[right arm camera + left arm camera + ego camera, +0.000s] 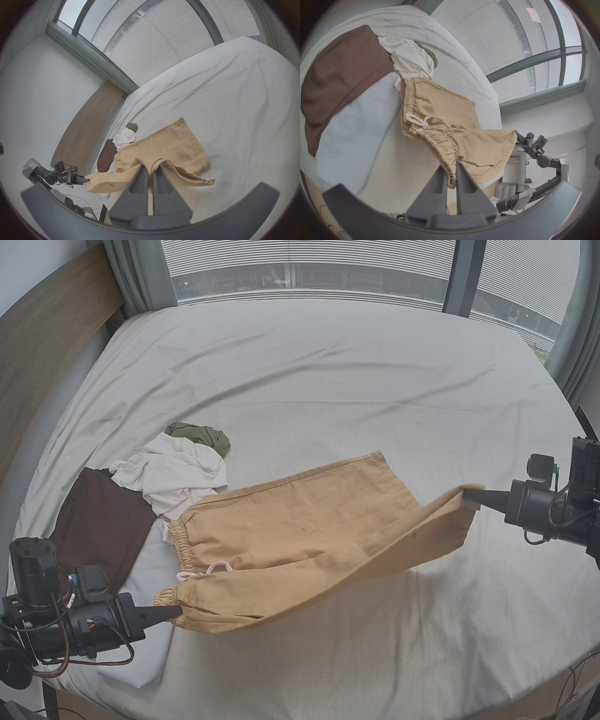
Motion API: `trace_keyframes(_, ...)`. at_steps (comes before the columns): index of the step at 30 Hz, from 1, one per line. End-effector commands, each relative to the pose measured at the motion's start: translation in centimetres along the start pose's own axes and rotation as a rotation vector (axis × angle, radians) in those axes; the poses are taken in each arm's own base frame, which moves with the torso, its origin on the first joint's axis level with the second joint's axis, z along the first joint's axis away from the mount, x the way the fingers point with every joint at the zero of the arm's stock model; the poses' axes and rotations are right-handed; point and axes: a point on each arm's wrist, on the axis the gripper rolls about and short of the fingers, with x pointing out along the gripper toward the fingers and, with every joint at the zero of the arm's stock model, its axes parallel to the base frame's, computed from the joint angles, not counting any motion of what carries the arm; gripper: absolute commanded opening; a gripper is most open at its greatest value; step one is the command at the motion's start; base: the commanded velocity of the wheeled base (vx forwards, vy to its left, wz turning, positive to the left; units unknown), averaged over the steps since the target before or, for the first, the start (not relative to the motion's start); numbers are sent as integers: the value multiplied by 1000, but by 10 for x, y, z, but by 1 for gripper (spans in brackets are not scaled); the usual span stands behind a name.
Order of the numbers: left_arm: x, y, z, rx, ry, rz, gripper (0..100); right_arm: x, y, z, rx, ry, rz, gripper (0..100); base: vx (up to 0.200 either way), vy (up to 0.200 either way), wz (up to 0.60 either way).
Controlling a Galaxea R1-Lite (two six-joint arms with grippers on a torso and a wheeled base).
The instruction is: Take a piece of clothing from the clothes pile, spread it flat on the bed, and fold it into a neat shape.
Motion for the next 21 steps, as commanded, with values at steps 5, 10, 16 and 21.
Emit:
trace_keyframes(5,8,4,2,-14,9,31,0,20,-5,15,-2,2,4,0,0,0,0)
trace_keyframes(10,13,4,6,-29,9,35,0,29,-7,22,-8,-4,9,0,0,0,0)
trace_keyframes(16,13,0,11,-51,-11,17,0,38,-13,27,-6,-5,4,0,0,0,0)
trace_keyframes(21,15,-2,15,-46,-23,9,0,44,-17,28,-4,-2,1,0,0,0,0)
